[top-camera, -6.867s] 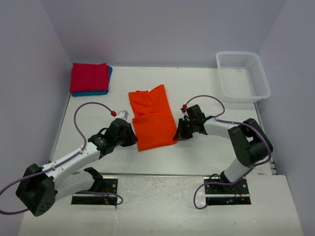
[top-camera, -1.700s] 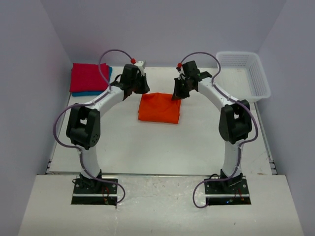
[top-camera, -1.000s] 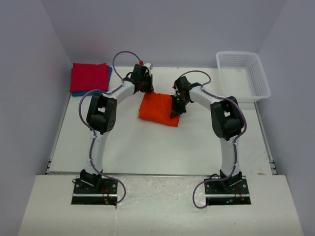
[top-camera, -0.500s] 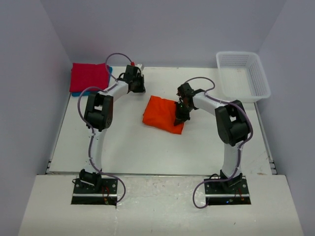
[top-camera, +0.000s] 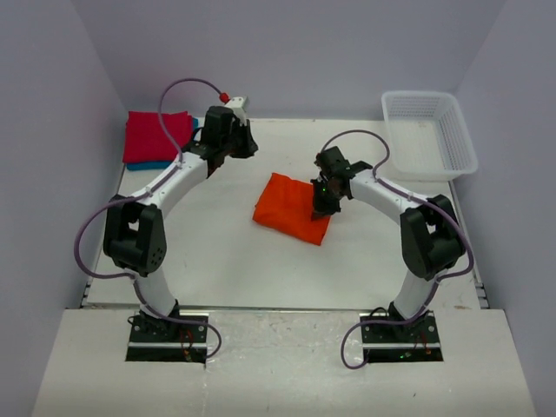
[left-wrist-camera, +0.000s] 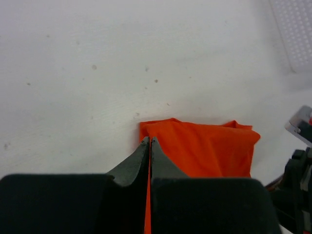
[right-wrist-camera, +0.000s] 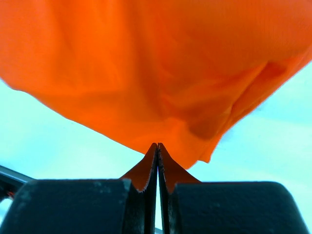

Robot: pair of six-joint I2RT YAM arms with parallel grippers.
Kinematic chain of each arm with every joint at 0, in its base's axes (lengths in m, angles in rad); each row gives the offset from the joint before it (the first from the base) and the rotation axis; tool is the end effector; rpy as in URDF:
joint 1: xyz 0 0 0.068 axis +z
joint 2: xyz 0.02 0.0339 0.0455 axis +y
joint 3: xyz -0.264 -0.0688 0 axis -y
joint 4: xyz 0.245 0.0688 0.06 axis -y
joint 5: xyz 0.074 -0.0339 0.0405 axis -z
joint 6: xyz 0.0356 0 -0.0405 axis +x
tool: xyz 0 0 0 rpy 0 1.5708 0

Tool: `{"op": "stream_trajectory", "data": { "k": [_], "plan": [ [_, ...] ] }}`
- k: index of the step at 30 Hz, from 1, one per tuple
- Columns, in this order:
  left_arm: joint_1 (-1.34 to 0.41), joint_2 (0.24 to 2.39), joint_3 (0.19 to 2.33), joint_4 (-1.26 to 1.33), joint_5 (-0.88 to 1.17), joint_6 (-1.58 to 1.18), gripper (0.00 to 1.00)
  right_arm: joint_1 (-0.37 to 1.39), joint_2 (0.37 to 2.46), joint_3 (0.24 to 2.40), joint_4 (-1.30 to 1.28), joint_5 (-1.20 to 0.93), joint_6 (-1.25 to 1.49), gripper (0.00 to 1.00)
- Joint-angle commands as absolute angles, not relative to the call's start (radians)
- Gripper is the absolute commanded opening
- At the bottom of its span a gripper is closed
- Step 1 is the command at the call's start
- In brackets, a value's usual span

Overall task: Fold and stack the t-shirts
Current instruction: Smooth out wrinkles on the folded tshirt

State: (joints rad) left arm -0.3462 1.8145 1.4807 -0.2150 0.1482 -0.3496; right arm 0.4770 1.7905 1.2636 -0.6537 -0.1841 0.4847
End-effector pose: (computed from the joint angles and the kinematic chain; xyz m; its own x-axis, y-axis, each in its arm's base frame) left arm 0.4008 -0.1502 0.2891 -0.6166 -0.1377 -0.7752 0.2586 0.8946 -0.3646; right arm 0.3177 0.1715 0.1990 -0.9661 0.0163 -0.2577 -0.0713 0.9423 0.3270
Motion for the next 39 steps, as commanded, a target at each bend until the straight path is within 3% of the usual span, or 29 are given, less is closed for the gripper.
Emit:
{"op": "stream_trajectory", "data": {
  "k": [1, 7, 18, 28, 39],
  "plan": [
    [-0.406, 1.796, 1.408, -0.181, 0.202, -0.383, 0.0, 0.482, 1.75, 1.379, -0.669, -0.135, 0.457, 0.0],
    [-0.494, 1.786, 1.32, -0.155, 0.179, -0.452, 0.0, 0.477, 1.825, 1.54, -0.736, -0.112, 0.431, 0.0],
    [-0.5, 1.741, 1.183, -0.137, 0.14, -0.443, 0.0, 0.411, 2.081, 1.738, -0.821, -0.112, 0.449, 0.0],
    [-0.5, 1.804, 1.1, -0.112, 0.158, -0.431, 0.0, 0.362, 2.117, 1.767, -0.917, 0.026, 0.494, 0.0],
    [-0.5, 1.829, 0.965, -0.081, 0.156, -0.44, 0.0, 0.342, 2.169, 1.767, -0.971, -0.024, 0.491, 0.02]
  ]
}}
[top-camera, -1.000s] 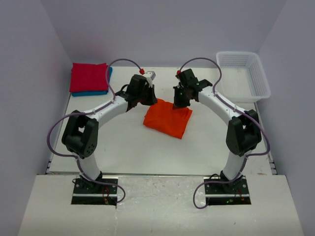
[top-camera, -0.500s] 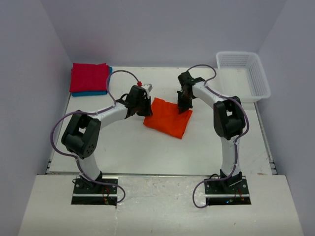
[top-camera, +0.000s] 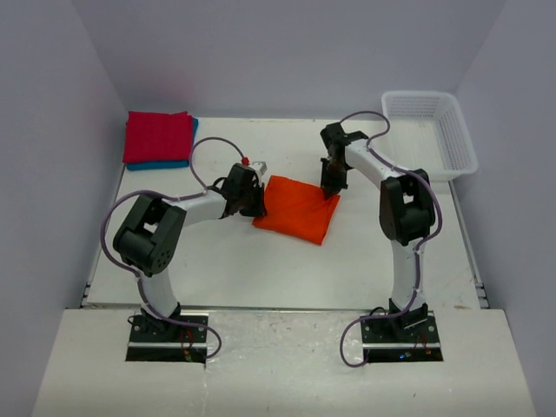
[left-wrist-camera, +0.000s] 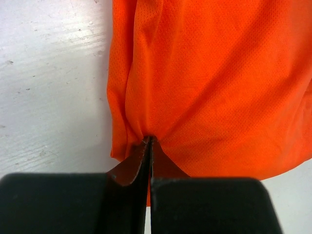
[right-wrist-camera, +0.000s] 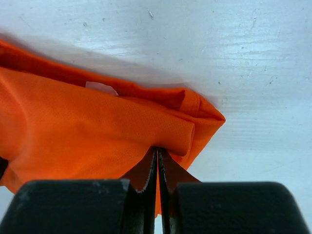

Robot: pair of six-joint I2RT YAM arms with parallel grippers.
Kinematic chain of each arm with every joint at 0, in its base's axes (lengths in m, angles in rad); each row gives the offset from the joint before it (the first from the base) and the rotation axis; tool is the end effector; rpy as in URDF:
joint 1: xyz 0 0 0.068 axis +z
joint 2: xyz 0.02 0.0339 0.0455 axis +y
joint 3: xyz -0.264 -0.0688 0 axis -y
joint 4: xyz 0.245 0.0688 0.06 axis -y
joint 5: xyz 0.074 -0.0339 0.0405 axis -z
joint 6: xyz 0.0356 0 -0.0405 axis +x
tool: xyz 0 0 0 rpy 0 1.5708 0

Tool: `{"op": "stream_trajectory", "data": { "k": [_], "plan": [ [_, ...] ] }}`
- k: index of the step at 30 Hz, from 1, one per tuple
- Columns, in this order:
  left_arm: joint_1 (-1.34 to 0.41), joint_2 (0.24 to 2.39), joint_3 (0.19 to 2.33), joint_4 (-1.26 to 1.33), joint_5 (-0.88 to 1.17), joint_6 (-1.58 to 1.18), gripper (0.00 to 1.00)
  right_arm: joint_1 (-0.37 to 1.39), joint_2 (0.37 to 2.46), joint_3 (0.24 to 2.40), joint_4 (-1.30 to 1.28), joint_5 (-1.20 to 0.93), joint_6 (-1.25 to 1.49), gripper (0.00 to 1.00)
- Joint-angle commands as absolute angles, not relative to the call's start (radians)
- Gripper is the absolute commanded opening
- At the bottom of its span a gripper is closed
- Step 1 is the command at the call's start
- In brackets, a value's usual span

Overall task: Fold and stack the t-shirts
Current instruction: Smooth out wrinkles on the folded tshirt

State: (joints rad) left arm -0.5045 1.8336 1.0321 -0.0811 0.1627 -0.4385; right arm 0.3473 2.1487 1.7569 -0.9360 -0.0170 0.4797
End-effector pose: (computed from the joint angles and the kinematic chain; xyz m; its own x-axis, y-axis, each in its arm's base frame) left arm 0.3224 -0.1846 0.1499 -0.8530 -0.0076 -0.5219 0.2263 0.8956 -0.3829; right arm 0.4135 0.1503 0.1902 -0.9685 0.1402 -0.2058 0.1159 0.9853 0.1257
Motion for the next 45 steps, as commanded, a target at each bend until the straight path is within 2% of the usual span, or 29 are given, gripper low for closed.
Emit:
{"op": "stream_trajectory", "data": {
  "k": [1, 11, 18, 24, 28, 33, 37, 39, 40, 42, 45],
  "plan": [
    [-0.5, 1.821, 0.953, -0.08, 0.158, -0.44, 0.0, 0.342, 2.172, 1.766, -0.971, -0.032, 0.488, 0.02],
    [-0.5, 1.709, 0.816, -0.061, 0.17, -0.44, 0.0, 0.322, 2.209, 1.74, -0.966, -0.046, 0.495, 0.03],
    [-0.514, 1.585, 0.694, -0.048, 0.143, -0.485, 0.0, 0.299, 2.186, 1.758, -0.963, -0.054, 0.47, 0.08],
    [-0.531, 1.557, 0.699, -0.035, 0.13, -0.511, 0.0, 0.302, 2.186, 1.786, -0.943, -0.097, 0.405, 0.08],
    [-0.561, 1.536, 0.752, -0.069, 0.103, -0.518, 0.0, 0.313, 2.082, 1.698, -0.873, -0.044, 0.391, 0.08],
    [-0.609, 1.5, 0.848, -0.118, 0.011, -0.537, 0.04, 0.33, 1.863, 1.515, -0.75, -0.098, 0.408, 0.18],
    [-0.64, 1.496, 0.936, -0.167, -0.044, -0.538, 0.08, 0.334, 1.784, 1.463, -0.739, -0.133, 0.408, 0.26],
    [-0.641, 1.514, 0.986, -0.175, -0.049, -0.535, 0.09, 0.345, 1.77, 1.447, -0.736, -0.175, 0.4, 0.23],
    [-0.641, 1.525, 1.006, -0.195, -0.052, -0.529, 0.09, 0.348, 1.772, 1.447, -0.738, -0.189, 0.399, 0.12],
    [-0.64, 1.563, 1.067, -0.213, -0.055, -0.525, 0.09, 0.356, 1.773, 1.437, -0.732, -0.222, 0.403, 0.0],
    [-0.64, 1.618, 1.135, -0.224, -0.069, -0.511, 0.09, 0.37, 1.775, 1.41, -0.697, -0.276, 0.411, 0.0]
  ]
}}
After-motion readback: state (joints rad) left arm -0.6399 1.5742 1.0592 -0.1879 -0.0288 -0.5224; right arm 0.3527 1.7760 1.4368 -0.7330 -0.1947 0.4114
